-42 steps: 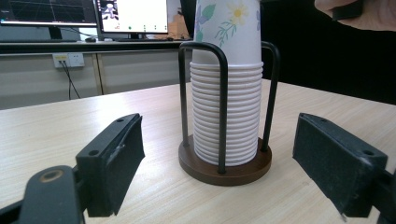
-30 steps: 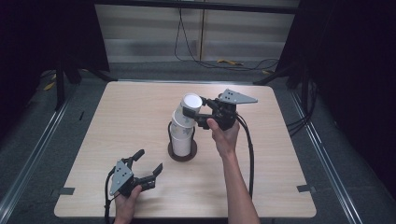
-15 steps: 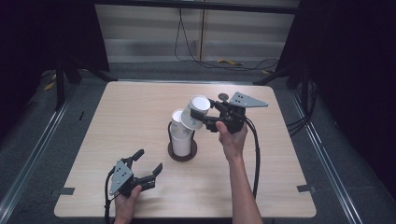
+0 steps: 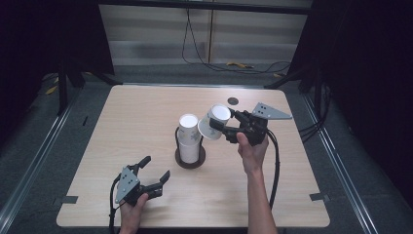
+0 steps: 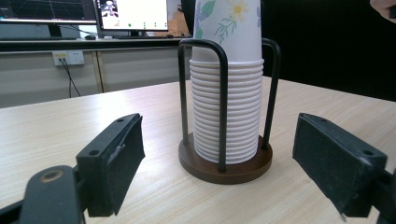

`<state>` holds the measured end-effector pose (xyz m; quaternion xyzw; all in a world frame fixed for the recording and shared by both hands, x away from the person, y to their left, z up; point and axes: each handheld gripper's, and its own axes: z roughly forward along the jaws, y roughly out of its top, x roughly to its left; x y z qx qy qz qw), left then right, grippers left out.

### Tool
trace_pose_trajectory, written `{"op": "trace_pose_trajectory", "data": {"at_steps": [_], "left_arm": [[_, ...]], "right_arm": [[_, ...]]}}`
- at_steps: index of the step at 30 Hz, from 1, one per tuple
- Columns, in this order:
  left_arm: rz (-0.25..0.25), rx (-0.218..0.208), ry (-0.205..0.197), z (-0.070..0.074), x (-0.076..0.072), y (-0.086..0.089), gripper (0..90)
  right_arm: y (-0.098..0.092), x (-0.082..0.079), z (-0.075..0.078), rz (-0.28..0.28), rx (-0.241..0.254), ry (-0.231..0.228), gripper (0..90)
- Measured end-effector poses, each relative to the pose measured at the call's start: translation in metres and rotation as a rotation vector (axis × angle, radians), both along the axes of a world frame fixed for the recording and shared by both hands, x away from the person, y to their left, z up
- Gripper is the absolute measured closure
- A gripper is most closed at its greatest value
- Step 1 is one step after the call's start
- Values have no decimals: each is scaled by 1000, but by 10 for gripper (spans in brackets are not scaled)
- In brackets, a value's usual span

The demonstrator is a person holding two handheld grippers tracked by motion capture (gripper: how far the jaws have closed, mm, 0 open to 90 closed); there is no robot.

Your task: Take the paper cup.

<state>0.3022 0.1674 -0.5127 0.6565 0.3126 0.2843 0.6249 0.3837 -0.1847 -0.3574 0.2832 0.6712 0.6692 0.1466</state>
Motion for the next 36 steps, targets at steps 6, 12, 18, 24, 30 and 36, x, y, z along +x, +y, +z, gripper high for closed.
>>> {"op": "trace_pose_trajectory", "data": {"at_steps": [6, 12, 18, 24, 30, 36], "left_arm": [[-2, -5, 7, 0, 1, 0, 163], [-19, -2, 24, 1, 1, 1, 162], [-55, 31, 51, 2, 2, -3, 162], [-94, 26, 60, 6, 2, -6, 157], [-123, 31, 65, 11, 2, -10, 155], [-154, 38, 79, 12, 3, -17, 156]], "right_arm": [[-3, -5, -9, -2, -11, 11, 340], [-4, -11, -18, 4, -7, 18, 341], [-2, -17, -28, 16, -6, 30, 341], [1, -21, -38, 26, -3, 39, 342], [3, -26, -46, 39, -3, 49, 342], [5, -29, -52, 53, 3, 52, 343]]}}
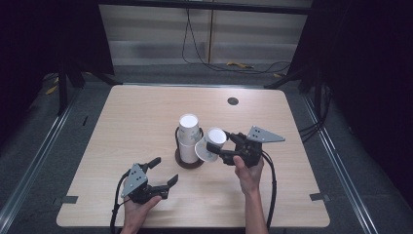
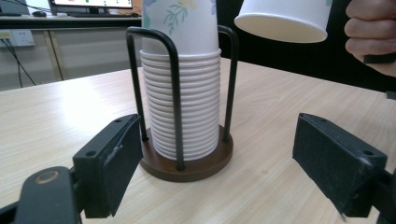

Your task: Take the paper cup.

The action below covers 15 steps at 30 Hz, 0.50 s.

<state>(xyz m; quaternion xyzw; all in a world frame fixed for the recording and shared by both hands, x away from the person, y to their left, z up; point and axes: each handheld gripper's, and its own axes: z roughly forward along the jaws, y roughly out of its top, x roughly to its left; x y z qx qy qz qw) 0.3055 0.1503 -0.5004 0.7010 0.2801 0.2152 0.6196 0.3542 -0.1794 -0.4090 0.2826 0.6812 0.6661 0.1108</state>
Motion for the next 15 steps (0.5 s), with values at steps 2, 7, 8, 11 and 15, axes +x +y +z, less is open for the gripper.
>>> {"op": "trace_pose_trajectory", "data": {"at_steps": [2, 7, 8, 11, 15], "left_arm": [[-4, -4, 3, 1, 0, -2, 159], [-33, 4, 10, 2, 1, -6, 169], [-38, -7, 14, 3, 1, -6, 169], [-45, -12, 20, 3, 2, -8, 162], [-59, -17, 26, 2, 2, -10, 163]], "right_arm": [[1, -2, -2, 3, 2, 2, 343], [2, -6, -8, 12, 7, 4, 343], [2, -6, -9, 14, 11, 4, 343], [2, -8, -14, 15, 9, 11, 343], [3, -11, -17, 22, 12, 17, 343]]}}
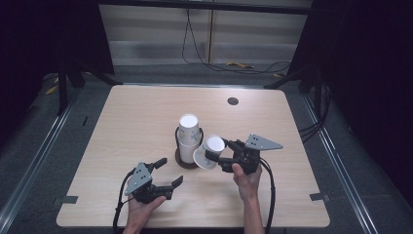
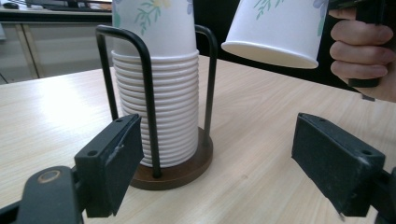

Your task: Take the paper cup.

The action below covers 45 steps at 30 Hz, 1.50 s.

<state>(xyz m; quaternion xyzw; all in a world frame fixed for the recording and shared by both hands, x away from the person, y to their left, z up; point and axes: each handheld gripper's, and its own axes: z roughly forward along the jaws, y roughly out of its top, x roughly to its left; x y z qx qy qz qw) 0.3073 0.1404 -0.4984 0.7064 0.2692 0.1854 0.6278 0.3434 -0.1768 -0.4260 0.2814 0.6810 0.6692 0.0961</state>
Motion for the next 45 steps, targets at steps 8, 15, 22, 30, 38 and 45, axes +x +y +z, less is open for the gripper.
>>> {"op": "trace_pose_trajectory", "data": {"at_steps": [8, 15, 22, 30, 38, 45], "left_arm": [[-48, 10, -5, 4, 1, -6, 157], [-102, 5, -17, 6, 0, -11, 156], [-135, 13, -23, 6, 0, -17, 157], [-149, 11, -33, 4, 1, -20, 160], [-184, 23, -33, 1, 2, -27, 170], [-190, 25, -35, -1, 4, -31, 183]], "right_arm": [[7, -5, -5, 25, -6, -4, 345], [13, -9, -13, 50, -16, 4, 351], [21, -11, -21, 79, -30, 15, 352], [28, -12, -26, 101, -29, 20, 353], [35, -13, -30, 112, -44, 31, 355], [36, -13, -32, 122, -52, 33, 355]]}}
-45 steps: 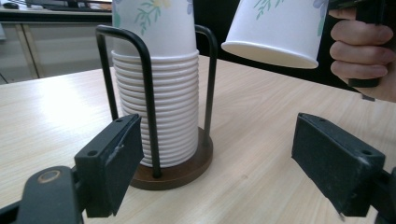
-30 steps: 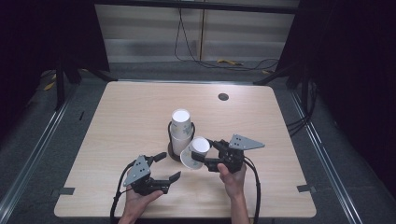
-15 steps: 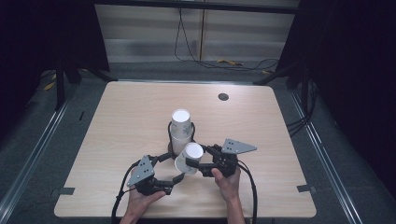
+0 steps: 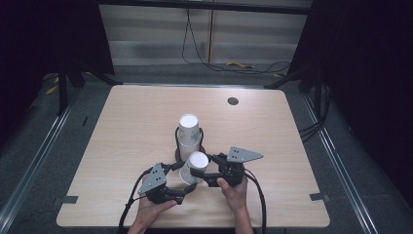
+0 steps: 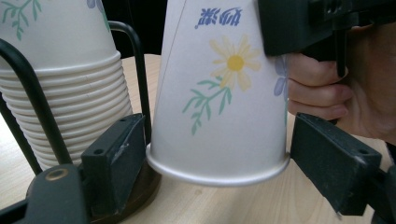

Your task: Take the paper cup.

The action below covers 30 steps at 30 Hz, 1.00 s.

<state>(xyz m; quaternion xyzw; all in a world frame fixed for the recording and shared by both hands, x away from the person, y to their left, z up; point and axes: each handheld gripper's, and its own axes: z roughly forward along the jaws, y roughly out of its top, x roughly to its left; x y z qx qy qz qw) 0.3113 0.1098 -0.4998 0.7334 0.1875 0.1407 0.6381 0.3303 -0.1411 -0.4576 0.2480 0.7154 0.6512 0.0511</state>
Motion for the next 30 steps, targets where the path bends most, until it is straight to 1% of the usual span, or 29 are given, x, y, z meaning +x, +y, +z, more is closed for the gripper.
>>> {"op": "trace_pose_trajectory", "data": {"at_steps": [2, 3, 4, 7, 9, 10, 13, 14, 17, 19, 23, 26, 30], "left_arm": [[-5, -6, 0, 0, 0, 0, 188], [-13, -9, 1, 0, 0, -1, 207], [-12, 0, -2, 1, 0, -1, 212], [-11, -6, 0, -1, 0, -2, 211], [-10, 4, 1, -1, 0, -3, 208], [-17, 2, 3, -1, 0, -3, 207], [-14, 0, 6, -2, 0, -4, 204], [-14, 5, 7, -2, 0, -4, 204], [-12, 7, 21, -2, -1, -5, 206], [-20, 4, 24, -3, 0, -5, 206], [-17, 1, 27, -3, 0, -6, 205], [-17, 2, 41, -4, 0, -7, 217], [-21, 8, 44, -3, 0, -7, 244]], "right_arm": [[1, 0, -1, 6, 1, 3, 355], [2, 0, -1, 6, -1, 5, 355], [2, 0, -2, 11, -6, 5, 355], [3, 0, -3, 19, -7, 9, 355], [4, -1, -3, 26, -5, 12, 355], [4, -1, -3, 29, -5, 11, 355], [5, -1, -4, 35, -3, 11, 354], [5, -1, -4, 36, -3, 11, 353], [5, -1, -4, 41, -4, 15, 351], [5, -1, -4, 44, -2, 16, 351], [6, -1, -4, 45, 1, 16, 350], [7, -1, -5, 45, -1, 14, 347], [6, -1, -5, 44, -8, 15, 338]]}}
